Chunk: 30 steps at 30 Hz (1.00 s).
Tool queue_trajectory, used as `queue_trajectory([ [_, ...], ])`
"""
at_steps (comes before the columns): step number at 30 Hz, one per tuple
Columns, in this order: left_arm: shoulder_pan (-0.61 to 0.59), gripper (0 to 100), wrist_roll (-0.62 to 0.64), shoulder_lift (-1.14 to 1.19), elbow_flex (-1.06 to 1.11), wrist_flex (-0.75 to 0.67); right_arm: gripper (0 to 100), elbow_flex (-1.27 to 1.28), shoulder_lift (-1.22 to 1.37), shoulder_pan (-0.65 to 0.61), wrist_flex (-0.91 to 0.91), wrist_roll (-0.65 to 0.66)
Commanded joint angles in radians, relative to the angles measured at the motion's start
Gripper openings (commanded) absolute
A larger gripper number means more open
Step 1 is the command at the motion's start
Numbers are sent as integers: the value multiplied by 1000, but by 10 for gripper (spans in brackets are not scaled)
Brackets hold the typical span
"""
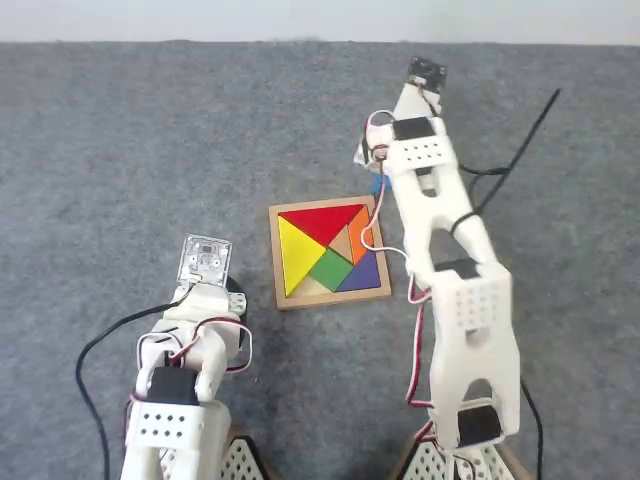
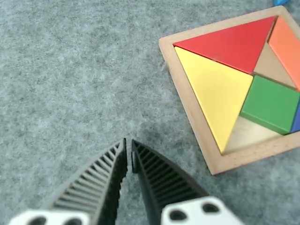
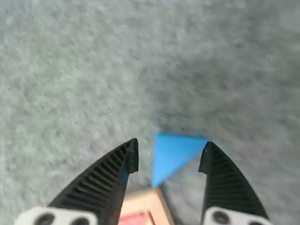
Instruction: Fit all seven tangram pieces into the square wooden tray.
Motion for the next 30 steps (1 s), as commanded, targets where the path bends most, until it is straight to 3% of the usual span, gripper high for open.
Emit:
queue_trajectory([
  [1, -5, 15, 6, -12, -8, 5, 221, -256, 120, -16, 53, -28],
  [17, -5, 15, 6, -12, -8, 5, 220, -795, 484, 30, 346, -29],
  [30, -5, 15, 6, -12, -8, 5, 217, -924, 536, 27, 530, -21],
])
